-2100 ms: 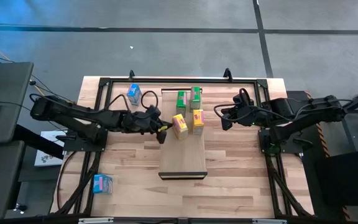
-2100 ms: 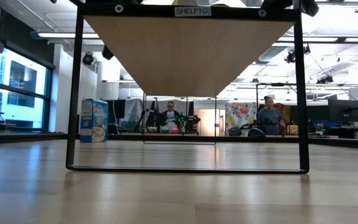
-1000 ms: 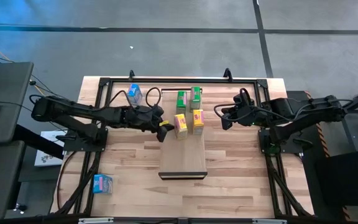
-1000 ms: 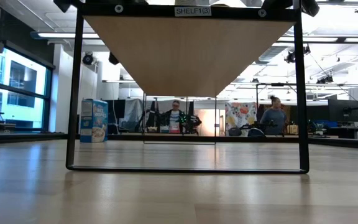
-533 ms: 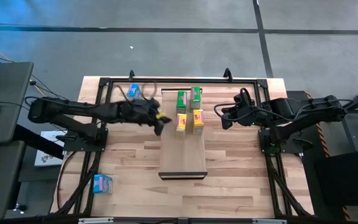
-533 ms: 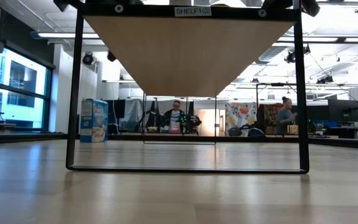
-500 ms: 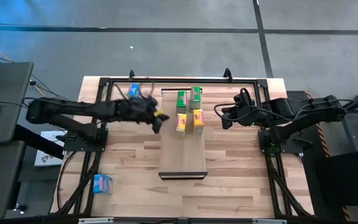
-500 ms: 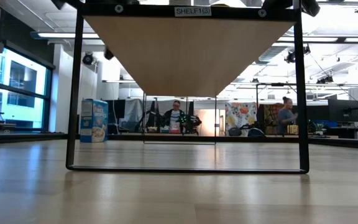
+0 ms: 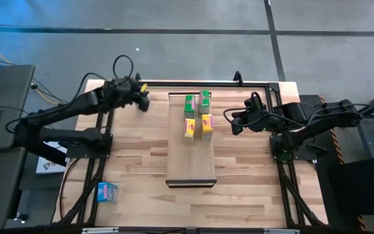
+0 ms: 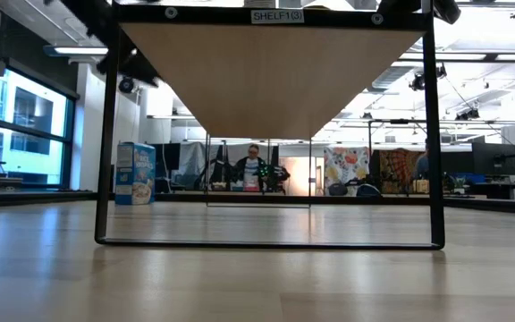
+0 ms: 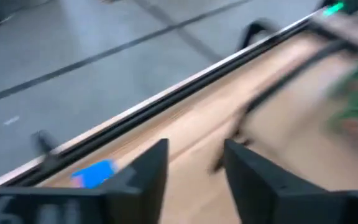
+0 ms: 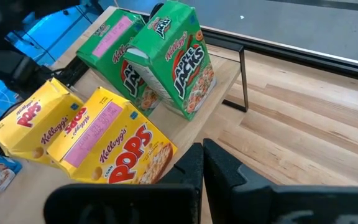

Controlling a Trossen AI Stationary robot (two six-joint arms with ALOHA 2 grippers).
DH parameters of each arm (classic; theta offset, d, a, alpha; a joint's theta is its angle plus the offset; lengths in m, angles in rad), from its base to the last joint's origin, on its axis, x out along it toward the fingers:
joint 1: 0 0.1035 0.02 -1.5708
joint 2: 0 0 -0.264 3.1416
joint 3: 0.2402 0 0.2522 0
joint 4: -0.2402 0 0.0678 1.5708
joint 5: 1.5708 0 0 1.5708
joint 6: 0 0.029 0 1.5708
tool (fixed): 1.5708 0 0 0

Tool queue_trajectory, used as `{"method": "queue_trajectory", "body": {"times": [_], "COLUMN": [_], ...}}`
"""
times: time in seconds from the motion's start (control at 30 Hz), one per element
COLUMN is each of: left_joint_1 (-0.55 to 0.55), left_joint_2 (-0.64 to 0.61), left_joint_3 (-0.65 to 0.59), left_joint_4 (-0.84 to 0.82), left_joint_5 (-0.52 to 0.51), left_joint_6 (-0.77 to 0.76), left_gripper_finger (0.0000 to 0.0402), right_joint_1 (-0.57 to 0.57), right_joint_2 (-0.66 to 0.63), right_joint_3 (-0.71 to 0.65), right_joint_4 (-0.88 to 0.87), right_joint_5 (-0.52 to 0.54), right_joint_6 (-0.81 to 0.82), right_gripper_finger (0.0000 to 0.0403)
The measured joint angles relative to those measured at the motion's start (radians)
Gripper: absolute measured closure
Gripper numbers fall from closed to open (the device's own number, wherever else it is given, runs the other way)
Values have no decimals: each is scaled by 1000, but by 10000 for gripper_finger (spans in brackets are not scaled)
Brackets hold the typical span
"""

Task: Stack cereal on shelf
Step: Put the top blue cereal box on the shelf

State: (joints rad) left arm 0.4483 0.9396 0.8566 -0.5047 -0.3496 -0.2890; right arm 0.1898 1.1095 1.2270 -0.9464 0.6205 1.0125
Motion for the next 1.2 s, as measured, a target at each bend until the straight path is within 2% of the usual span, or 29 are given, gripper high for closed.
{"method": "queue_trajectory", "body": {"times": [0.17, 0.3, 0.43, 0.57, 1.2], "left_joint_1": [174, 310, 396, 423, 419], "left_joint_2": [79, 158, 236, 290, 450], "left_joint_3": [4, 41, 64, 69, 69], "left_joint_4": [-46, -147, -182, -178, -234], "left_joint_5": [20, 130, 241, 273, 254], "left_joint_6": [13, 10, -29, -29, -49], "left_gripper_finger": [173, 129, 105, 97, 103], "right_joint_1": [0, 0, 0, 0, 0], "right_joint_2": [0, 0, 0, 0, 0], "right_joint_3": [0, 0, 0, 0, 0], "right_joint_4": [-4, -7, -9, -9, -9], "right_joint_5": [0, -1, 8, 14, 14], "right_joint_6": [0, 0, -8, -8, 1], "right_gripper_finger": [402, 402, 402, 402, 402]}}
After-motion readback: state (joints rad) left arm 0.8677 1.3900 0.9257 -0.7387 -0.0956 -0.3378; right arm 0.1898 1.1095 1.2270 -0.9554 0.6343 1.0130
